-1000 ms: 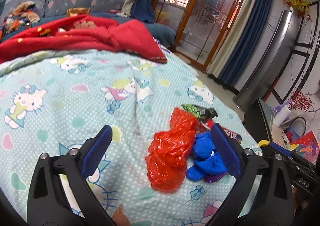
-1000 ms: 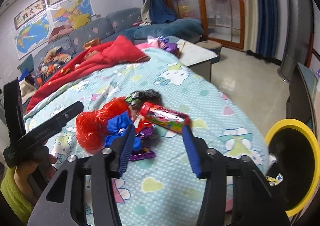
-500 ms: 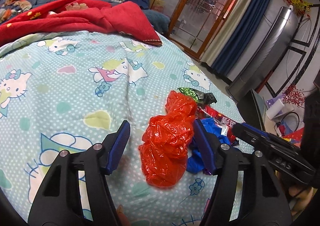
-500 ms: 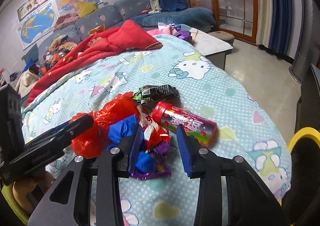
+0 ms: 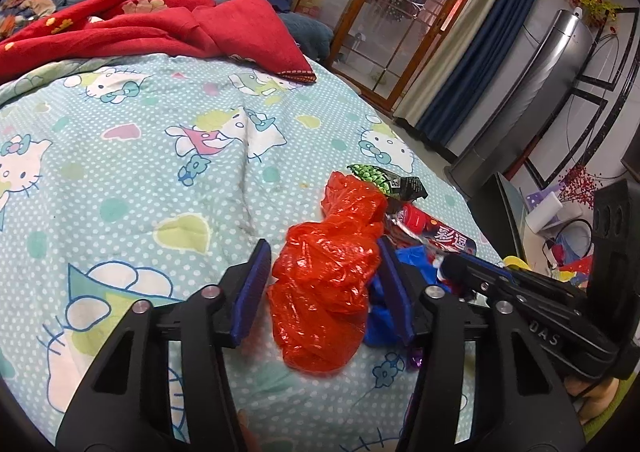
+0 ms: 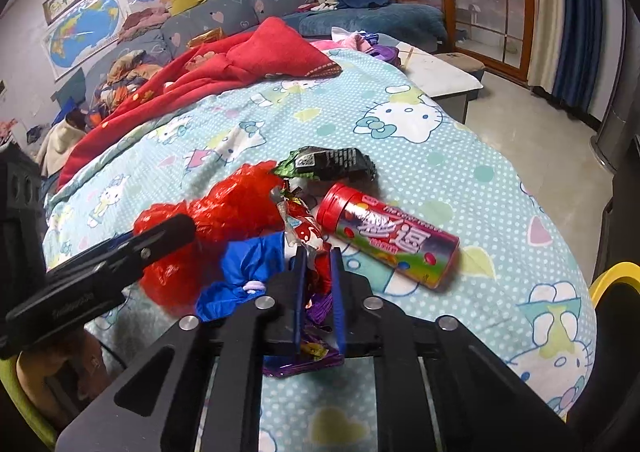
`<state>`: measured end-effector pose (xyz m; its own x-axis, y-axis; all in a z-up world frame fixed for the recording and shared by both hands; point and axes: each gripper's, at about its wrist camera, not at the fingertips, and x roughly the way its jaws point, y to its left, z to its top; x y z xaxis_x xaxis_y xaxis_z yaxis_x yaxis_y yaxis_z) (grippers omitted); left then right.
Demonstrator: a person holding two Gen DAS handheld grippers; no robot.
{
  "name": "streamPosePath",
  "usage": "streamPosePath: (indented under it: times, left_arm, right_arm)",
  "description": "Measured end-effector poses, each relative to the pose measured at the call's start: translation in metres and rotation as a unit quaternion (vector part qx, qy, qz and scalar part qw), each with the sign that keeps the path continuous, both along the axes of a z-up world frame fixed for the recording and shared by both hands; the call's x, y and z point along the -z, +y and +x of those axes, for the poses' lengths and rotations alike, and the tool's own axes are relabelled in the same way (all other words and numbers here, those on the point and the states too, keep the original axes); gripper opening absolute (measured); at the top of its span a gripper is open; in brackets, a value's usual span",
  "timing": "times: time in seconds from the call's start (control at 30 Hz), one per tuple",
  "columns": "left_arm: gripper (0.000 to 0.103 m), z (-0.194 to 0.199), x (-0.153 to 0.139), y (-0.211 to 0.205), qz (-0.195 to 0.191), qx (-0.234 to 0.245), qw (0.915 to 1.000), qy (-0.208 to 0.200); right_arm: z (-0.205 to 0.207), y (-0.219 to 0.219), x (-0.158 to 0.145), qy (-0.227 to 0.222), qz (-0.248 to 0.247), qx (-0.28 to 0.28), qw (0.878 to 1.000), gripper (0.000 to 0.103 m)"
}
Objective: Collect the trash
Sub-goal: 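Grasp the red plastic bag with the left tool while the right grasps a red wrapper, then carry the red bag and red wrapper over the yellow bin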
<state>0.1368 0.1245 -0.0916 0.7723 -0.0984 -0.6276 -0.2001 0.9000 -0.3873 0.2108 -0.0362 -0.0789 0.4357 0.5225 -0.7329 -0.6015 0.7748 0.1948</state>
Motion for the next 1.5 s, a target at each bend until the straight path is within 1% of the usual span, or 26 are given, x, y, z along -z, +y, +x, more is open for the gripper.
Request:
streamPosePath:
  times: [0.07, 0.1, 0.17, 0.27, 0.37, 0.5, 0.7, 0.93, 1.5]
  left_arm:
    - [0.033, 0.000, 0.000, -0.001, 0.000, 0.002, 1.0000, -0.001]
    - [0.031, -0.001, -0.001, -0.002, 0.000, 0.004, 1.0000, -0.003]
    - [0.026, -0.001, -0.002, -0.002, 0.000, 0.007, 1.0000, -0.005]
    - [0.024, -0.003, -0.006, -0.004, 0.002, 0.011, 0.9999, -0.010]
    - [0.023, -0.004, -0.011, -0.005, 0.002, 0.014, 0.9998, -0.015]
    - [0.023, -0.009, -0.021, -0.006, -0.003, 0.014, 0.9994, -0.032]
    - [0.023, -0.015, -0.038, -0.012, -0.006, 0.026, 0.9981, -0.056]
    - [0.022, -0.020, -0.052, -0.021, -0.008, 0.041, 0.9961, -0.078]
    - [0.022, -0.022, -0.060, -0.063, 0.001, 0.096, 0.9912, -0.091]
  right_arm:
    - [-0.005, -0.004, -0.004, -0.005, 0.002, 0.000, 1.000, 0.007]
    - [-0.007, -0.006, -0.006, -0.008, 0.005, 0.001, 1.000, 0.005]
    - [-0.009, -0.011, -0.011, -0.010, 0.013, 0.004, 1.000, 0.005]
    - [-0.008, -0.022, -0.019, -0.008, 0.030, 0.014, 0.999, 0.005]
    - [-0.006, -0.036, -0.025, 0.004, 0.049, 0.021, 0.999, 0.005]
    - [-0.005, -0.055, -0.030, 0.028, 0.082, 0.031, 0.996, 0.005]
    - [-0.010, -0.070, -0.034, 0.027, 0.080, 0.045, 0.995, 0.005]
    - [-0.021, -0.091, -0.039, 0.017, 0.078, 0.061, 0.995, 0.005]
    - [-0.032, -0.149, -0.047, -0.004, 0.074, 0.116, 0.990, 0.005]
